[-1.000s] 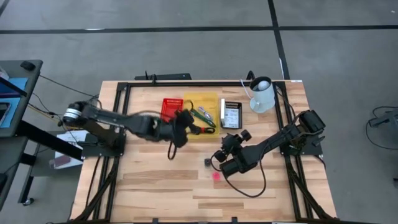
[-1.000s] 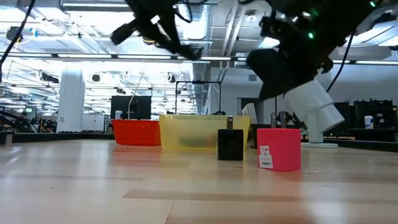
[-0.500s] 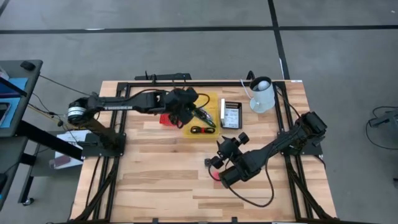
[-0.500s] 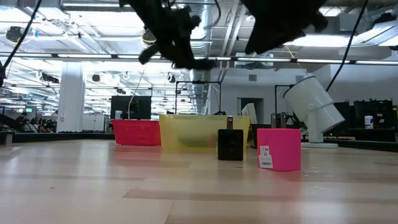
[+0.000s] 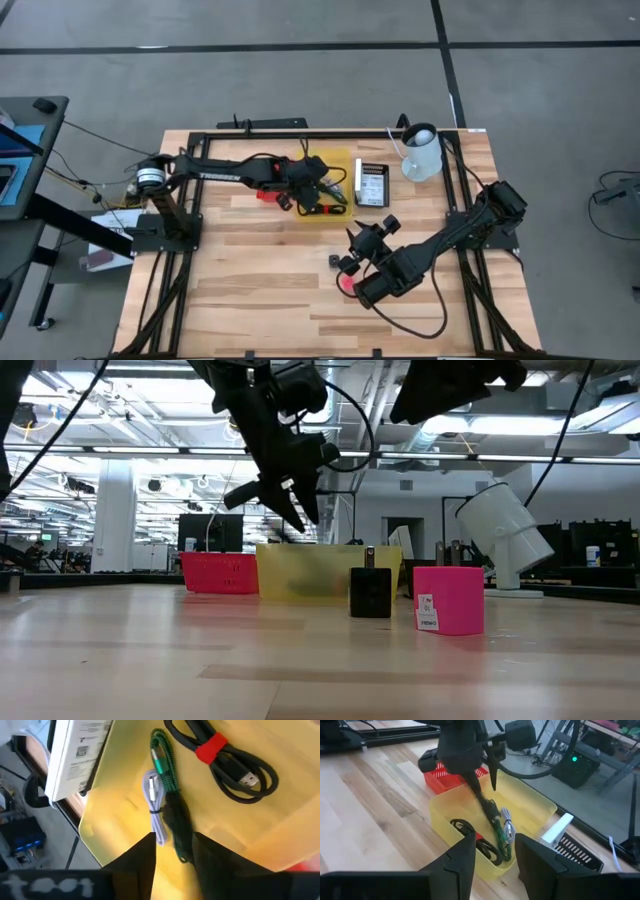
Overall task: Pick and place items into bin
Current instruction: Put the black charger cable into the yellow bin, then put the black charger adapter into the red bin
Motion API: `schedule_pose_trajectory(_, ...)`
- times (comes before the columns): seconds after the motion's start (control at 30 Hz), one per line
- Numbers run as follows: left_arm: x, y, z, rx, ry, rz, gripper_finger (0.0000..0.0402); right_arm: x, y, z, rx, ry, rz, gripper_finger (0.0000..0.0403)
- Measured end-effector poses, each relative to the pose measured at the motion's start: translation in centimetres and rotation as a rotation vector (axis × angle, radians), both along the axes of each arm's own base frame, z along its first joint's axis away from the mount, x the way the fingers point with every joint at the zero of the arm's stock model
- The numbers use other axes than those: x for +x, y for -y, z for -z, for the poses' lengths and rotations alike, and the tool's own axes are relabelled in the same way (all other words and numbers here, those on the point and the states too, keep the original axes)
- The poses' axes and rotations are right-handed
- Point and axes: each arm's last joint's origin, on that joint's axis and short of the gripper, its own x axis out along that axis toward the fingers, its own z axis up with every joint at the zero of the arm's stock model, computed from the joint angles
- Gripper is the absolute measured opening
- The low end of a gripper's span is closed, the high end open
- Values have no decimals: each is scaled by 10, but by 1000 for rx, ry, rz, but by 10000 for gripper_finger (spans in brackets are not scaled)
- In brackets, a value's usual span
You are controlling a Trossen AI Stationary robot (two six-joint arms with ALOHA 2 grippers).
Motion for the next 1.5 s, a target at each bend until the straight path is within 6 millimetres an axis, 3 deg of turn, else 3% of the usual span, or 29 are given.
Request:
schedule_pose_trajectory(0.23,0,-1,1,52,-15,-34,150,0,0,0,-2,-6,0,131)
schedule_pose_trajectory(0.5,-12,-1,-3,305,-135,-218,158,-1,0,0,-2,-6,-1,131)
schedule_pose_trajectory(0.63,-25,0,-24,326,-104,-265,154,0,0,0,-2,-7,0,131)
schedule_pose_trajectory(0.77,-46,2,-65,274,68,-325,151,0,0,0,-2,-6,0,131)
schedule_pose_trajectory(0.93,-88,12,-122,85,346,-319,151,0,0,0,-2,-5,0,131)
schedule_pose_trajectory(1.13,-142,36,-172,-407,631,-163,151,1,-1,0,13,20,-1,131)
schedule_pose_trajectory(1.27,-161,48,-185,-725,657,-57,151,3,-7,-1,39,60,-12,131)
schedule_pose_trajectory(1.4,-166,55,-180,-983,528,-33,151,0,-19,-2,58,100,-46,131)
schedule_pose_trajectory(1.5,-165,60,-174,-1077,420,-3,151,-5,-30,-5,24,161,-62,131)
